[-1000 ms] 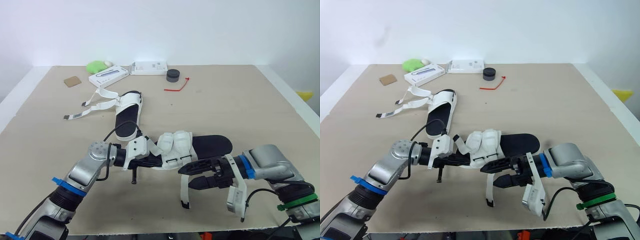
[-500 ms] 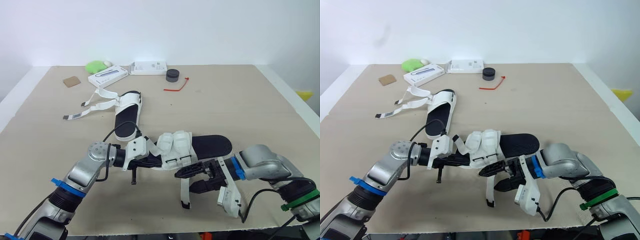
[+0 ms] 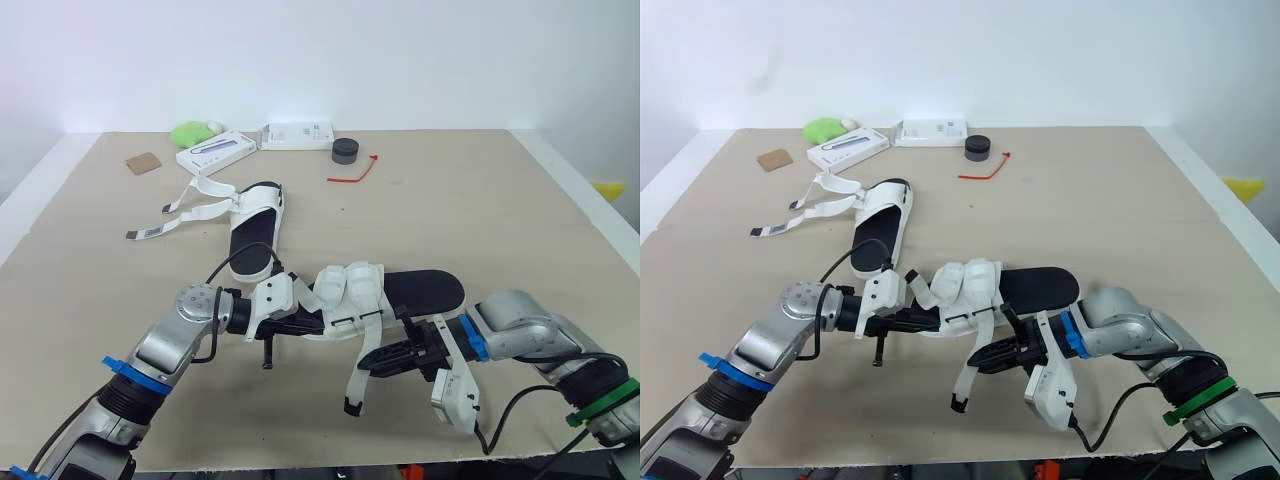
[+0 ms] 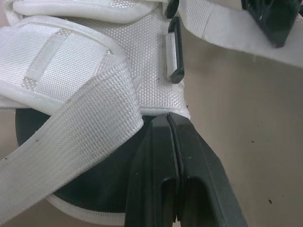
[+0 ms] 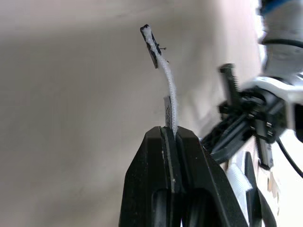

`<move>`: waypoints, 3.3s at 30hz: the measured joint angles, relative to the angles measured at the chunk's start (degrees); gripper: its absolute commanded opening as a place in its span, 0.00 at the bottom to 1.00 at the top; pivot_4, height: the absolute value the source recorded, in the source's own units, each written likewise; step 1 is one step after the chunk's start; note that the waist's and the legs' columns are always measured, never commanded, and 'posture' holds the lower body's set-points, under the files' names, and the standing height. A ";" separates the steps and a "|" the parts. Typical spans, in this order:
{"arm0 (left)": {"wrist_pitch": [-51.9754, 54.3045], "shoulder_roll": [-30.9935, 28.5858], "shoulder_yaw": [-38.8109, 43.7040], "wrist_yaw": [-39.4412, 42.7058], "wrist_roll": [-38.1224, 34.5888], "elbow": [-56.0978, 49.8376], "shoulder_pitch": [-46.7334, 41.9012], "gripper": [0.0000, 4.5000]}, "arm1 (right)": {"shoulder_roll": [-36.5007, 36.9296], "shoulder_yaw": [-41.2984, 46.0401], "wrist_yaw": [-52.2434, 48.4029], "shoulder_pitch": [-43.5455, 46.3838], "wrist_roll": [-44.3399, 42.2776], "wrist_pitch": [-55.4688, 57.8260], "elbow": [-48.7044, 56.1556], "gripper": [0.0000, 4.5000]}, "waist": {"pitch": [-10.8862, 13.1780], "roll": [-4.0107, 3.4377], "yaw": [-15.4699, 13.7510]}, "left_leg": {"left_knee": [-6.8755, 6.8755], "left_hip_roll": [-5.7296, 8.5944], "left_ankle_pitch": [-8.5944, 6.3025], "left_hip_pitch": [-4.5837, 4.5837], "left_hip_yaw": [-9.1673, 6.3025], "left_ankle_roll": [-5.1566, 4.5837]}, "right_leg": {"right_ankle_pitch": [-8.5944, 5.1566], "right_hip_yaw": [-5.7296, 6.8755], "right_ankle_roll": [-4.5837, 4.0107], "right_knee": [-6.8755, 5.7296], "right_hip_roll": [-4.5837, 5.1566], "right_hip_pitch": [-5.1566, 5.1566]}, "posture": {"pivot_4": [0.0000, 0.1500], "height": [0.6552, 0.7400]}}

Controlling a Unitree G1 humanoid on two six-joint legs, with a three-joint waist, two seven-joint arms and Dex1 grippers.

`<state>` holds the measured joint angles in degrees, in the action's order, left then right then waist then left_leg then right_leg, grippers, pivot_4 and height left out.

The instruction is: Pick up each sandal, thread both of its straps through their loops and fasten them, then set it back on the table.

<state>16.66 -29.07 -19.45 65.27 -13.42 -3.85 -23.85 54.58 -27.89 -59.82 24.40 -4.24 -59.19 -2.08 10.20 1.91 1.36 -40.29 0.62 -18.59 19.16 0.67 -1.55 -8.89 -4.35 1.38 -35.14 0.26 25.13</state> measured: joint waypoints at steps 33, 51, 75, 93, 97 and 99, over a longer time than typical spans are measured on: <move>-0.65 0.49 0.10 0.42 -0.01 1.08 -0.26 0.00 | -5.61 15.32 9.24 -1.08 -44.11 75.31 21.03 0.01 | -0.01 0.00 -0.06 | -0.01 -0.02 -0.07 0.11 -0.07 -0.11 | 0.08 0.10 0.22 0.01 0.00 0.08 | 1.00 1.00; -0.60 0.75 0.02 0.29 -0.07 0.91 -0.18 0.00 | -11.93 26.19 17.94 0.69 -47.31 99.91 18.62 0.01 | -0.01 0.00 -0.04 | -0.01 -0.02 -0.08 0.32 -0.17 -0.10 | 0.12 0.16 0.36 0.08 0.00 0.17 | 1.00 1.00; -0.65 0.73 -0.14 0.38 -0.03 0.96 -0.28 0.00 | -17.99 33.19 24.61 -2.11 -45.21 110.68 12.33 0.43 | -0.02 -0.01 0.02 | -0.01 -0.01 -0.08 0.48 -0.14 -0.10 | 0.14 0.13 0.39 0.10 -0.01 0.14 | 1.00 1.00; -0.64 -0.06 0.12 1.36 0.02 1.19 -0.75 0.00 | -15.02 32.10 13.56 7.01 -33.95 102.93 6.55 0.99 | -0.01 -0.04 0.39 | 0.00 -0.05 -0.08 0.47 -0.10 -0.11 | 0.15 0.09 0.37 0.09 -0.08 0.16 | 1.00 1.00; -0.64 0.27 -0.08 1.35 0.04 1.30 -0.88 0.00 | -15.09 29.79 11.72 13.53 -38.20 112.27 8.10 0.99 | -0.02 -0.03 0.40 | 0.00 -0.05 -0.08 0.33 -0.25 -0.11 | 0.13 0.19 0.35 0.13 -0.07 0.16 | 1.00 1.00; -0.66 0.56 -0.25 1.31 0.03 1.20 -0.88 0.00 | -14.86 26.16 8.61 13.67 -36.49 110.40 9.22 0.99 | -0.02 -0.03 0.30 | 0.00 -0.04 -0.10 0.39 -0.37 -0.12 | 0.08 0.29 0.36 0.17 -0.06 0.17 | 1.00 1.00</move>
<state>16.00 -28.52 -19.70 66.58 -13.39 -2.65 -24.73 39.72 -1.73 -51.21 38.07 -40.73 51.21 7.13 10.18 1.88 1.65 -40.30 0.58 -18.69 19.55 0.30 -1.67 -8.81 -4.07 1.74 -34.97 0.20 25.31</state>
